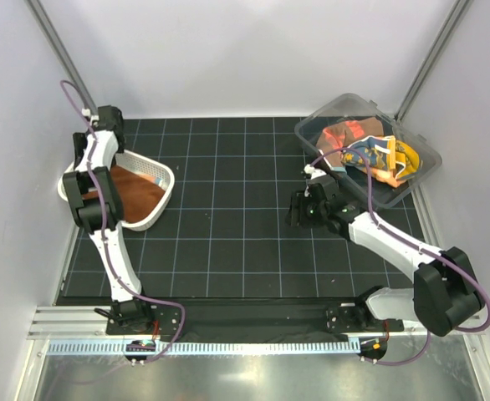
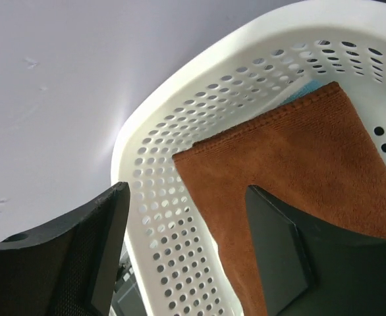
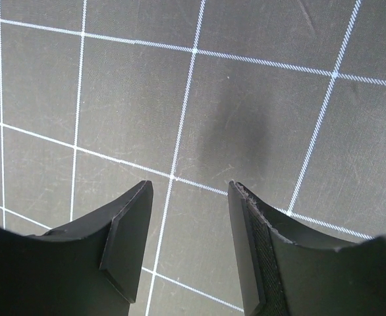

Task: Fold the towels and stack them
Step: Neatly place the folded towel into the bin, then grab crumpled towel, then move the towel to the center of the board, then flatten out the crumpled towel

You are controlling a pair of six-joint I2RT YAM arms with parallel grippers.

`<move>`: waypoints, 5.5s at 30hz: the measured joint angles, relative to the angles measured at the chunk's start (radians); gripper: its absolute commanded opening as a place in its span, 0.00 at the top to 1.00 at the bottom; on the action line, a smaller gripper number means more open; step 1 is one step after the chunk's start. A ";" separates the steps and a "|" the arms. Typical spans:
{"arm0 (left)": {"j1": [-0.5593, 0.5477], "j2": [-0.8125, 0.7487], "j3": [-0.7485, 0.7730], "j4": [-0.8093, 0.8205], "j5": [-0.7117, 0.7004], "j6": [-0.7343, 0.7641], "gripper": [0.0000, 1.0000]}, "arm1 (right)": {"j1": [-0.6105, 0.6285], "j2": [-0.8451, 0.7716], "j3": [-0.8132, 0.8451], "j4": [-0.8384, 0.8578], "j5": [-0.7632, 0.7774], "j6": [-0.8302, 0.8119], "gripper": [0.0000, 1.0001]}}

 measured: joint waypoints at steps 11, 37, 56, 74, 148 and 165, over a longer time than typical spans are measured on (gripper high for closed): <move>-0.214 -0.360 -0.032 -0.134 0.247 -0.132 0.00 | -0.049 0.098 0.354 -0.161 0.120 0.036 0.23; -0.578 -0.843 -0.625 0.062 1.028 -0.368 0.00 | -0.585 0.779 0.957 -0.304 0.449 0.240 0.22; -0.534 -0.853 -0.581 0.105 1.012 -0.416 0.01 | -0.679 0.654 0.855 -0.188 0.204 0.264 0.99; -0.336 -1.021 -0.638 0.125 1.157 -0.462 0.07 | -0.053 -0.138 0.325 -0.192 -0.128 0.143 0.98; -0.835 -0.674 -0.728 0.421 1.286 -0.180 1.00 | 0.143 -0.204 0.057 -0.204 0.163 0.226 0.42; -0.730 -0.749 -0.979 0.295 0.814 -0.463 1.00 | 0.051 0.262 0.127 0.192 -0.221 0.027 0.42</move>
